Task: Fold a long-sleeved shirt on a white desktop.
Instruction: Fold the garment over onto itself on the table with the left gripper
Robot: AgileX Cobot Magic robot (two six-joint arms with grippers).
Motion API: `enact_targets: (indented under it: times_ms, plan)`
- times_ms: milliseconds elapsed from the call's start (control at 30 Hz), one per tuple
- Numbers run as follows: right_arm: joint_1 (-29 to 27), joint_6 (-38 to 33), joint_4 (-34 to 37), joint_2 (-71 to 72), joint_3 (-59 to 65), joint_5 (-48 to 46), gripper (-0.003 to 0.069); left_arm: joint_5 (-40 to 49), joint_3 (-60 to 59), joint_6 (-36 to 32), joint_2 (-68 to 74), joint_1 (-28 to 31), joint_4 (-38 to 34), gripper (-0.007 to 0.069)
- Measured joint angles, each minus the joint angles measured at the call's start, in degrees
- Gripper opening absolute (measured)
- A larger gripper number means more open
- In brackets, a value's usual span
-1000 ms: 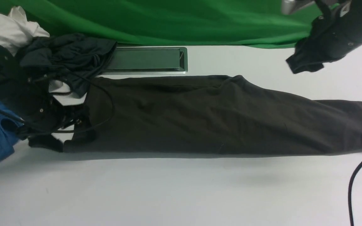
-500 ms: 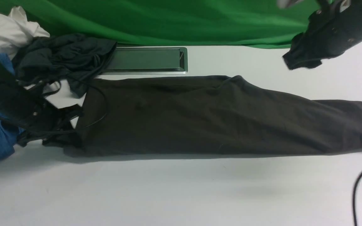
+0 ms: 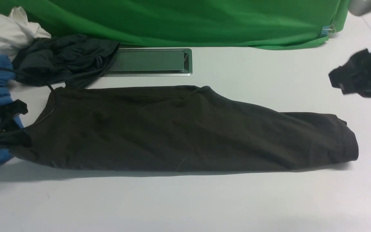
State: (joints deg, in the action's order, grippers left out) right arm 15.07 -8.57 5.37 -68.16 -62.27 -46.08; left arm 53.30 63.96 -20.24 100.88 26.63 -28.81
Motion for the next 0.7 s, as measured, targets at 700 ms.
enact_targets:
  times_ms: [700]
  plan:
    - [0.0,3.3,0.3,0.3,-0.1,-4.6,0.0295,-3.5,-0.3,0.8,0.0,6.6,3.2,0.0035]
